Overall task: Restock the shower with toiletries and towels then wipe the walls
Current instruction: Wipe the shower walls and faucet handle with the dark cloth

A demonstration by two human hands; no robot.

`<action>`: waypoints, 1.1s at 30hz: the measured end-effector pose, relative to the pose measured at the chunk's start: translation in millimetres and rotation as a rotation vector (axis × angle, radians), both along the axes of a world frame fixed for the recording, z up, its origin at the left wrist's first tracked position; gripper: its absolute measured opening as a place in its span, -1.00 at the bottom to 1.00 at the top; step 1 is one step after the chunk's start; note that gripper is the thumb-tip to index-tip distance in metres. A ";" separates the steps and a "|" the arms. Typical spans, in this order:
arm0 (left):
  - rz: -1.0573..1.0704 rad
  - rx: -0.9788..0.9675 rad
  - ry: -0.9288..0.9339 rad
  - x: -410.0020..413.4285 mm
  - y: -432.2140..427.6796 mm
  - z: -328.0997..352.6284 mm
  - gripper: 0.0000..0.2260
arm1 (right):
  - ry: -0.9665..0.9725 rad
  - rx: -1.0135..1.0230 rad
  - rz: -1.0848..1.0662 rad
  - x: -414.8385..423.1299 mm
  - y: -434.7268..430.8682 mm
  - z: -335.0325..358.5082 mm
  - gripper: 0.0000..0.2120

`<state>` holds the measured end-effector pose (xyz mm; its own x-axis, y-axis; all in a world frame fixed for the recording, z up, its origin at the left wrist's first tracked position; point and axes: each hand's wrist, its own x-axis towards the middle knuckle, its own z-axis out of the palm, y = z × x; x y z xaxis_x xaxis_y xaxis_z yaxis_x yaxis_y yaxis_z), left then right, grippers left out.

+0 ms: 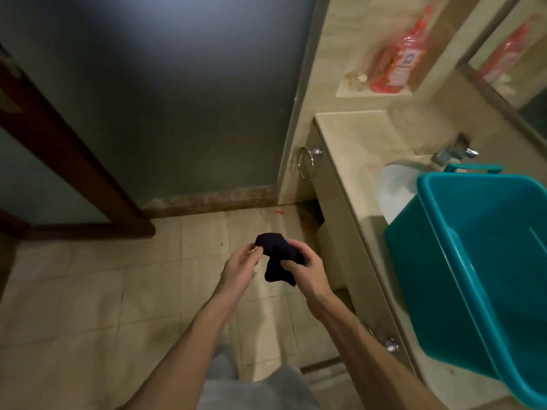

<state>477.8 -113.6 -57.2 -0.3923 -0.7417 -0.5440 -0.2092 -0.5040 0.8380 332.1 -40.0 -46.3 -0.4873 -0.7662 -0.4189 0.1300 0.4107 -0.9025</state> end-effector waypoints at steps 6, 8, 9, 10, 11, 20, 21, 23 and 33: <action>-0.150 -0.184 0.063 -86.2 -97.5 8.7 -0.77 | -0.003 -0.088 0.035 -76.6 -76.6 2.3 -0.59; -0.180 -0.244 0.062 -118.6 -138.0 7.4 -0.80 | -0.007 -0.059 0.037 -108.2 -109.5 1.3 -0.62; -0.213 -0.267 0.061 -135.0 -155.6 7.6 -0.80 | -0.003 -0.036 0.030 -123.5 -122.9 1.9 -0.63; -0.247 -0.289 0.073 -152.4 -170.4 9.3 -0.78 | -0.003 -0.026 0.016 -139.3 -135.1 3.2 -0.65; -0.284 -0.314 0.083 -170.1 -183.3 12.1 -0.76 | -0.003 -0.031 -0.016 -155.7 -146.8 3.8 -0.68; -0.743 -0.515 0.056 -333.7 -260.2 40.3 -0.74 | 0.484 0.245 0.038 -291.8 -186.2 35.4 -0.15; -0.790 -0.536 0.043 -351.6 -264.9 43.1 -0.75 | 0.572 0.262 0.051 -305.7 -190.1 40.4 -0.17; -0.866 -0.563 0.011 -385.4 -272.5 44.1 -0.75 | 0.667 0.214 0.054 -334.5 -198.3 50.9 -0.23; -1.107 -0.580 0.007 -486.5 -295.0 33.1 -0.71 | 0.830 0.396 -0.041 -415.6 -215.1 57.0 -0.70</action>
